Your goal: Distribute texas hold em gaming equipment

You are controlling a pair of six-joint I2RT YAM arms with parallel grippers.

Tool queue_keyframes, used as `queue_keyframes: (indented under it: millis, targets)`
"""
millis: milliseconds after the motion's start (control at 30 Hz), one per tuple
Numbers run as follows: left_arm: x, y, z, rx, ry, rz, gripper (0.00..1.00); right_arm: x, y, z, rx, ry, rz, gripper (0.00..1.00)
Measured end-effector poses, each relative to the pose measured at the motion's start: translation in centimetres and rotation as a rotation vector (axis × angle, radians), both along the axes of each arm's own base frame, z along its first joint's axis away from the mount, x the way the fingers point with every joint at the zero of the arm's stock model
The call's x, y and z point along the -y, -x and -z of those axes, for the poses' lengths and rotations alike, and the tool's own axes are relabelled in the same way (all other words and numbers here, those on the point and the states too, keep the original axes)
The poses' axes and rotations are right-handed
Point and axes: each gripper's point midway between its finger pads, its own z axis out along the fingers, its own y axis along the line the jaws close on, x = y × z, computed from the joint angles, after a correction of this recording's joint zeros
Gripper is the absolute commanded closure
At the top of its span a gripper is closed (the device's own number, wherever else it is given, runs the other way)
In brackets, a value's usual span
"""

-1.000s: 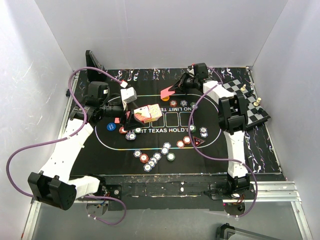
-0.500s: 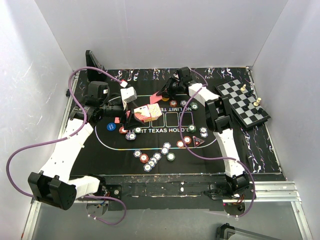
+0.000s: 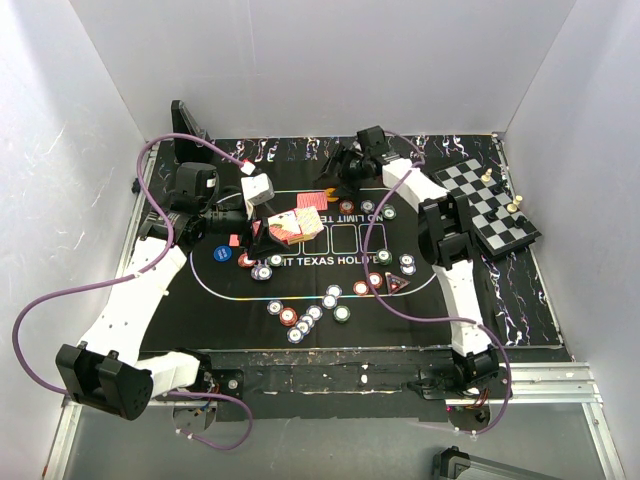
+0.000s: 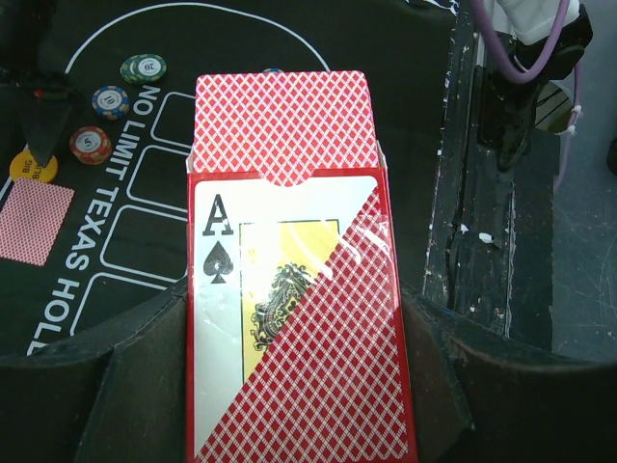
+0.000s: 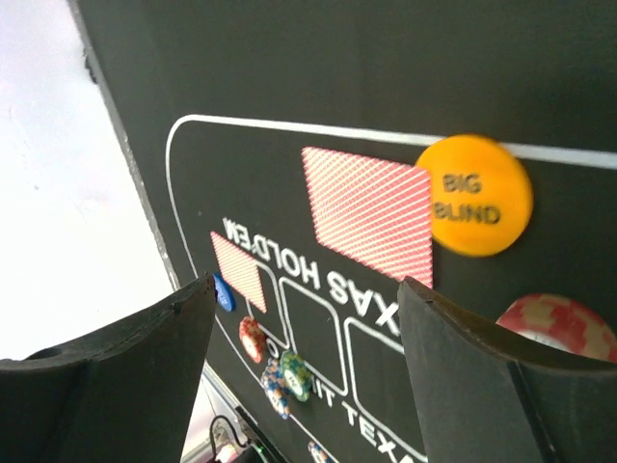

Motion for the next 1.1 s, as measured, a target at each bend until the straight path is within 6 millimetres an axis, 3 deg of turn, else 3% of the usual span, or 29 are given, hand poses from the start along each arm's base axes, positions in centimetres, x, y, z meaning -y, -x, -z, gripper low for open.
queue_keyframes:
  millis: [100,267,367,467,533,700,933,1100]
  targets:
    - [0.0,0.0,0.0,0.001,0.001,0.0,1.0,0.2,0.4,-3.1,0.041,-0.005,-0.011,0.14]
    - [0.0,0.2,-0.2,0.0,0.003,-0.003,1.0,0.6,1.9,-11.1,0.158,-0.058,-0.037,0.13]
    - [-0.1,0.3,-0.3,0.002,0.005,-0.004,1.0,1.4,4.8,-15.8,0.212,-0.106,-0.062,0.12]
    - [-0.2,0.5,-0.1,0.001,0.003,-0.007,1.0,2.4,9.4,-18.8,0.226,-0.172,-0.1,0.11]
    - [-0.2,0.5,0.1,-0.005,-0.001,-0.01,1.0,3.1,12.6,-19.9,0.219,-0.214,-0.129,0.11]
    - [-0.2,0.4,0.5,-0.009,-0.002,-0.013,1.0,3.9,17.5,-20.8,0.192,-0.298,-0.201,0.1]
    - [-0.1,0.1,0.4,0.016,-0.001,-0.008,1.0,4.4,21.1,-21.0,0.178,-0.345,-0.258,0.09]
    - [-0.1,-0.1,0.4,0.028,0.0,-0.005,1.0,2.9,23.0,-21.3,0.185,-0.36,-0.326,0.09]
